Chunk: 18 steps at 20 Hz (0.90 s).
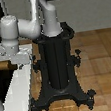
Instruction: Open the door by pressing down and pulling on the handle.
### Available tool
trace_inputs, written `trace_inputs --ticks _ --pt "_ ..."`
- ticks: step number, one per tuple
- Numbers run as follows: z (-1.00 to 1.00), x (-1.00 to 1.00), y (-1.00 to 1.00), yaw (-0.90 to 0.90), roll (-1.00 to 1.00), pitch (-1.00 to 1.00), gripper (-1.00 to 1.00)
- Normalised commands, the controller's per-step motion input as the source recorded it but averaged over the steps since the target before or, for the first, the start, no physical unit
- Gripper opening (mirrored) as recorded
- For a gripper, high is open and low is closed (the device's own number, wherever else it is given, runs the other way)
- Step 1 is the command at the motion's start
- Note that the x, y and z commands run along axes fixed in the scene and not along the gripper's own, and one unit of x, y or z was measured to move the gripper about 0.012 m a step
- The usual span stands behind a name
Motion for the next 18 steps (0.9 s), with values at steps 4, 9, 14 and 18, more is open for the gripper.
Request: trace_inputs --ticks 4,9,14,18 --pt "-0.50 0.00 0.00 0.00 0.00 0.00 1.00" --pt "-0.40 0.00 0.00 0.00 0.00 0.00 1.00" --pt "0.00 0.00 0.20 0.00 0.00 0.00 1.00" --pt "0.00 0.00 0.50 0.00 0.00 0.00 1.00"
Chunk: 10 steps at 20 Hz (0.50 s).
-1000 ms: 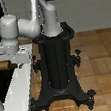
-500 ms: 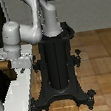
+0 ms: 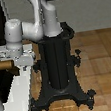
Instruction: Open the door by pressing down and pulling on the handle.
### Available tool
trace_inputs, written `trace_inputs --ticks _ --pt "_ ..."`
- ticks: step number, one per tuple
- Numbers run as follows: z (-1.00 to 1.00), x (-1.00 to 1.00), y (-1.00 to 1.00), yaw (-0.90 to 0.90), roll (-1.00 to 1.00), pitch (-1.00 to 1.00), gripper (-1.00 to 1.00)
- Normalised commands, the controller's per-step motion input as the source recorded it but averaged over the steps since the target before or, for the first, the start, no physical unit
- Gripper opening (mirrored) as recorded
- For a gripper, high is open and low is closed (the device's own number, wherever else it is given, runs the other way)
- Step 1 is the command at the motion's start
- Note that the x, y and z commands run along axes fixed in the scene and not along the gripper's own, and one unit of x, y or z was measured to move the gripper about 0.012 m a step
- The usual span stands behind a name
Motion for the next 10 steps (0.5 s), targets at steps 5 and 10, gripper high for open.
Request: trace_inputs --ticks 5,10 --pt "-0.07 0.00 0.80 0.00 0.00 0.00 1.00" --pt "-0.40 0.00 0.00 0.00 0.00 0.00 1.00"
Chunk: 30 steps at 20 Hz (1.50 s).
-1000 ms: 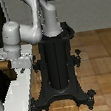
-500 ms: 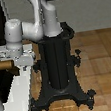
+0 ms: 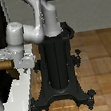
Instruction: Open the door by pressing down and pulling on the handle.
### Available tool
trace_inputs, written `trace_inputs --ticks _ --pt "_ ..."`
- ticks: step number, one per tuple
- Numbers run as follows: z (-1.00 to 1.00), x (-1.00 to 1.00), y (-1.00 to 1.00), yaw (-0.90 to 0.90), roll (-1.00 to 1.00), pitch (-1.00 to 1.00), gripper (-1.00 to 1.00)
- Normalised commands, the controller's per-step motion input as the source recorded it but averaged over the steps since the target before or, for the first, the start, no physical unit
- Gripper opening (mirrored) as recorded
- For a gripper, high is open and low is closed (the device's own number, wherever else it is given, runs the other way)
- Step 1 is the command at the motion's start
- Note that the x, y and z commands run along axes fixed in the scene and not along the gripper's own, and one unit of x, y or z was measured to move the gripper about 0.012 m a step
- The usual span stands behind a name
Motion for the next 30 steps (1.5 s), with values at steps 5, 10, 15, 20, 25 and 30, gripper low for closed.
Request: trace_inputs --ticks 5,10,15,20,25,30 --pt "-0.40 0.00 0.00 0.00 0.00 0.00 1.00" --pt "0.00 0.00 0.40 0.00 0.00 0.00 1.00" --pt "0.00 0.00 0.20 0.00 0.00 0.00 1.00" --pt "0.00 0.00 1.00 0.00 0.00 0.00 1.00" --pt "-0.40 0.00 0.20 0.00 0.00 0.00 1.00" --pt "0.00 0.00 0.00 0.00 0.00 0.00 1.00"
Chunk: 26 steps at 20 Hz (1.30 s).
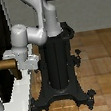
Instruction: Open the door by pressing down and pulling on the handle.
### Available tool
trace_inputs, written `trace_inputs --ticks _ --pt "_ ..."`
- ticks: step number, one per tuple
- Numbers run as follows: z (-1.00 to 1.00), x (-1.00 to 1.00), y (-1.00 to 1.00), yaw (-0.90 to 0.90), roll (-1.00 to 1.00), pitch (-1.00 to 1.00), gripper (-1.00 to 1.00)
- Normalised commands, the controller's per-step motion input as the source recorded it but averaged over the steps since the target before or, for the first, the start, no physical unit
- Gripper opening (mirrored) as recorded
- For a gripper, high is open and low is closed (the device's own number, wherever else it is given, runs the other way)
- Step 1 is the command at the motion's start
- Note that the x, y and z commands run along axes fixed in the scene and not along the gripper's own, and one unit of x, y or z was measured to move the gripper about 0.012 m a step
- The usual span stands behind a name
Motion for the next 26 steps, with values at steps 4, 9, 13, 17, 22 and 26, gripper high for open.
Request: trace_inputs --ticks 4,9,13,17,22,26 --pt "0.00 0.00 0.25 0.00 0.00 0.00 1.00" --pt "0.00 0.00 0.60 0.00 0.00 0.00 1.00" --pt "0.00 0.00 0.25 0.00 0.00 0.00 1.00" --pt "0.00 0.00 0.00 0.00 0.00 0.00 1.00" --pt "-0.40 0.00 0.20 0.00 0.00 0.00 1.00" --pt "0.00 0.00 0.25 0.00 0.00 0.00 1.00"
